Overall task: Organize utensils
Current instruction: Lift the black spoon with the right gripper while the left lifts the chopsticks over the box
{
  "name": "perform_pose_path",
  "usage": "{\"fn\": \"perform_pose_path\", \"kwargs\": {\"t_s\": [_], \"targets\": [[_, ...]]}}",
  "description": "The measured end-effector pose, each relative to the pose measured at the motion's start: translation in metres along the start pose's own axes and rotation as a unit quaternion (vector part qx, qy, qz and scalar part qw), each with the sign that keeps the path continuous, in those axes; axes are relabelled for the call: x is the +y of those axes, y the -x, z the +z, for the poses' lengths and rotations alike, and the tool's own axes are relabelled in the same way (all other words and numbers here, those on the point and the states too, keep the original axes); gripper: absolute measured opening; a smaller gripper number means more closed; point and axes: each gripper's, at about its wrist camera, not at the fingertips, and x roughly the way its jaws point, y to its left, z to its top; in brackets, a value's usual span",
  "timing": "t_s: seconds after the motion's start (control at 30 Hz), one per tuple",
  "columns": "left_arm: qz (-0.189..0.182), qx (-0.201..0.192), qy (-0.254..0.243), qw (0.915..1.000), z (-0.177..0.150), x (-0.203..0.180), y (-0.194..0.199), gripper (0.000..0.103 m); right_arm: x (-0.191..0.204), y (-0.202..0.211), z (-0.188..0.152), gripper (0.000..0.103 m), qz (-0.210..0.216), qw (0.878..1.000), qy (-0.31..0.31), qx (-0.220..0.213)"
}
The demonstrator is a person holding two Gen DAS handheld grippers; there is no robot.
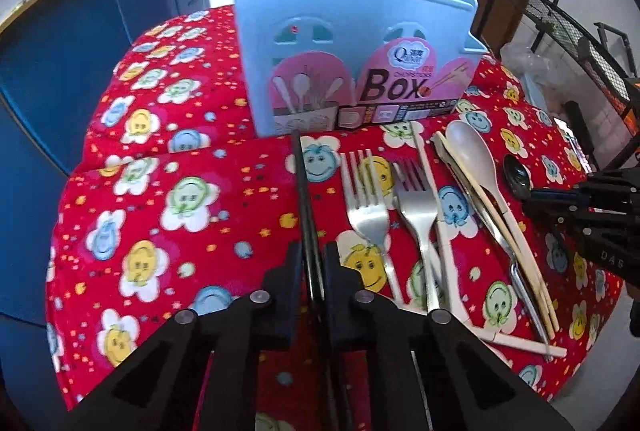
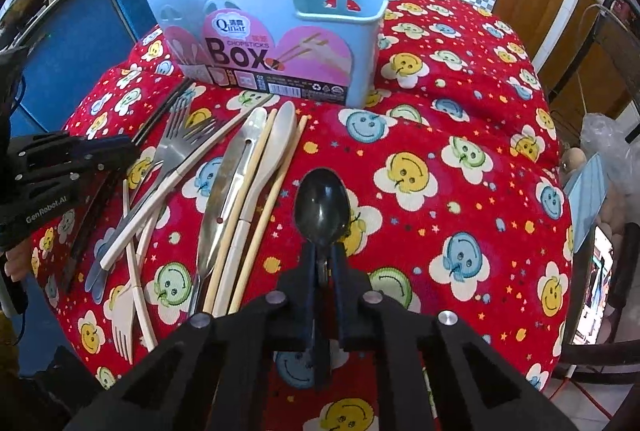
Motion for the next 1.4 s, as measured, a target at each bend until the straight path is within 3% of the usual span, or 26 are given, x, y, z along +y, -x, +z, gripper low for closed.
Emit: {"fn": "perform_pose_path", "kwargs": {"t_s": [0.1, 0.33, 0.53, 0.83, 0.93, 1.17, 1.27, 1.4], "targets": [[0.007, 0.004, 0.001, 1.0, -0.002, 0.006, 0.004, 0.007, -0.001, 0.001, 0.0, 0.009, 0.006, 1.0, -0.003, 0.011], [-0.013, 0.037, 0.01, 0.9992, -0.002, 0.017, -0.004, 0.012, 0.003, 0.0, 0.004, 0.009, 0.004, 0.999, 0.01, 0.037], [-0.006, 0.05, -0.019, 0.9985, 0.009, 0.013, -0.011, 0.012, 0.004, -0.005, 0.014, 0.01, 0.004, 0.998, 0.019, 0.061], [-0.029, 0.133, -0.022, 0.9905, 0.036, 0.02, -0.025, 0.012, 0.002, -0.015, 0.033, 0.01, 0.02, 0.994, 0.027, 0.107], [-0.029, 0.141, -0.019, 0.9894, 0.04, 0.022, -0.027, 0.009, 0.002, -0.017, 0.036, 0.01, 0.02, 0.994, 0.03, 0.107], [-0.057, 0.093, 0.03, 0.9936, 0.028, 0.033, -0.015, 0.005, -0.004, -0.01, 0.027, 0.008, 0.034, 0.998, 0.006, 0.056], [-0.061, 0.027, 0.034, 0.9972, 0.011, 0.041, 0.011, 0.005, -0.01, 0.0, 0.017, 0.008, 0.051, 0.999, -0.012, 0.011], [-0.065, -0.05, 0.042, 0.9958, -0.001, 0.042, 0.041, 0.005, -0.014, 0.018, 0.002, 0.008, 0.07, 0.995, -0.032, -0.064]]}}
